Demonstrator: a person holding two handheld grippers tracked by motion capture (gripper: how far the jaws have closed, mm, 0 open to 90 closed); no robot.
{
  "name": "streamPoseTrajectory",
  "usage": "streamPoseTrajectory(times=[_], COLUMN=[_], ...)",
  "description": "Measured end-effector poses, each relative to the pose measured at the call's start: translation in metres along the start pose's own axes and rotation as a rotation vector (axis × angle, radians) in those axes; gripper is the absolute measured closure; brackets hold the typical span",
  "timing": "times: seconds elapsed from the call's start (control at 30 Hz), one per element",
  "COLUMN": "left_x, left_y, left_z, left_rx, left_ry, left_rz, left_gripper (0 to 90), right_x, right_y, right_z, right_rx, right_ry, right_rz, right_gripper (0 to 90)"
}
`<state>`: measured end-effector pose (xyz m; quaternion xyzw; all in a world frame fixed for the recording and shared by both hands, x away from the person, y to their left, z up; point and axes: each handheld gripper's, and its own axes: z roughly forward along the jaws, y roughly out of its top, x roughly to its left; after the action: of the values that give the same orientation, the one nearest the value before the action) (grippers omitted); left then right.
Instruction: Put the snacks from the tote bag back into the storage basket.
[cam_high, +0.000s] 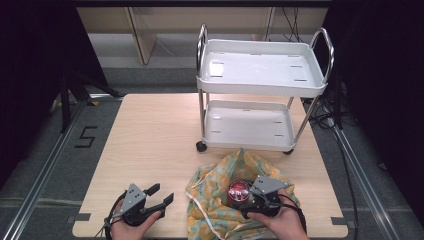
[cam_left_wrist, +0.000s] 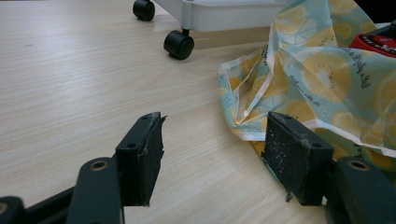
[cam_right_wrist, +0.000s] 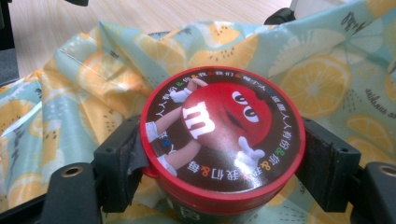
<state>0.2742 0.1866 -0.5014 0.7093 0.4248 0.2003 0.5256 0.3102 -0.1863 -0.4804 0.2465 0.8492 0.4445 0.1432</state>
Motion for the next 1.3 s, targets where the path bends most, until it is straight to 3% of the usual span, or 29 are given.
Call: streamPoseTrajectory(times=[0.07, 0.67, 1.3], left_x=[0.002, 0.002, 0.001], left_y=[0.0, 0.0, 0.0], left_z=[-0.001, -0.001, -0.001], left_rx=[0.009, 0.008, 0.01], left_ry=[-0.001, 0.01, 0.007], left_rz=[0.015, 0.008, 0.014], left_gripper=[36.9, 36.9, 36.9], right_x=[0.001, 0.0, 0.001], right_y=[0.001, 0.01, 0.015], right_z=[-0.002, -0.012, -0.016], right_rx=[-0.004, -0.038, -0.058], right_ry=[-0.008, -0.033, -0.03], right_rz=[0.004, 0.002, 0.003], right_gripper=[26.0, 26.0, 26.0])
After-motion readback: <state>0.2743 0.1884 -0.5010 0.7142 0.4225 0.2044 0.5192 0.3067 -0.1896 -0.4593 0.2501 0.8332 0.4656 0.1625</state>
